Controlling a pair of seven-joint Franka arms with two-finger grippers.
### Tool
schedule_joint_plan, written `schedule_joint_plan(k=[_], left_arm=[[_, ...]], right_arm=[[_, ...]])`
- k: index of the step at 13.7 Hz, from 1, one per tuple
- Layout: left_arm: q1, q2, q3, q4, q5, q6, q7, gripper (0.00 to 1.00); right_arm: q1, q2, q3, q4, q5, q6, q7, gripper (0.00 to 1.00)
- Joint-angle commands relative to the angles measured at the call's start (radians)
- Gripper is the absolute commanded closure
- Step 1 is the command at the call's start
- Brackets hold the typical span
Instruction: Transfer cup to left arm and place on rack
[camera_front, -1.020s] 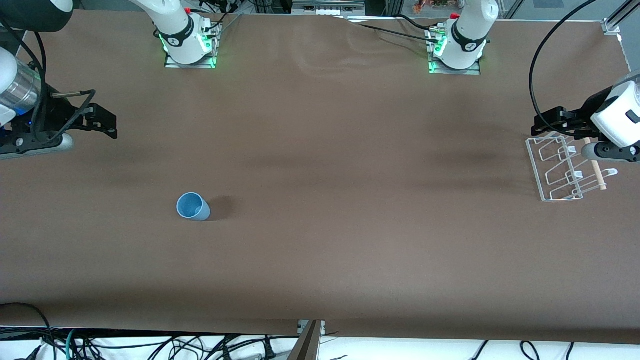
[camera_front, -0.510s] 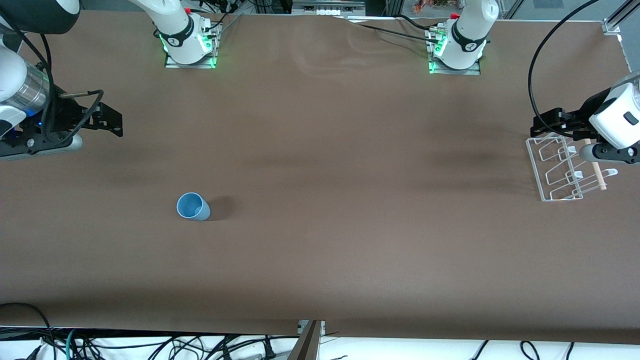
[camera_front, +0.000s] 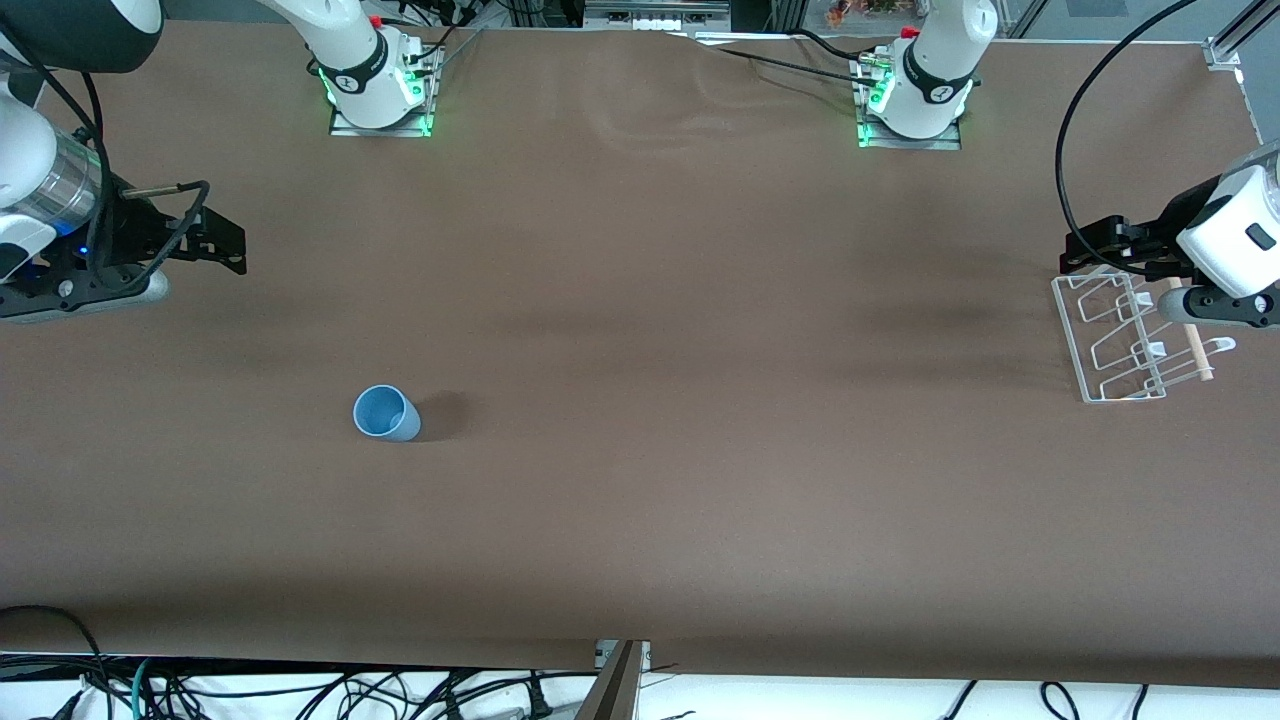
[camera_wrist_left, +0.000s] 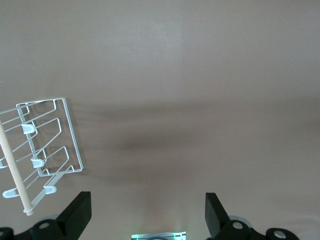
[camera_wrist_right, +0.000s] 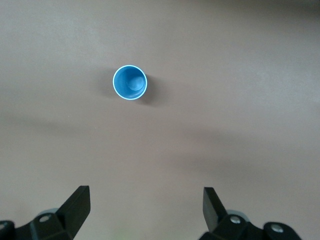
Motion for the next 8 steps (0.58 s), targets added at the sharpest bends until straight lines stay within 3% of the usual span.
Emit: schedule_joint_plan(k=[1,8], left_arm=[[0.000,0.015,0.000,0.035,-0.022,-0.012,-0.002,0.00],[-0.001,0.015,0.000,0.035,-0.022,-0.011,-0.002,0.00]], right_arm=[[0.002,-0.003,0.000,0.004,-0.003,-0.005,-0.017,0.00],[0.000,-0.001,0.001,0.008,-0.005,0.000,-0.036,0.00]])
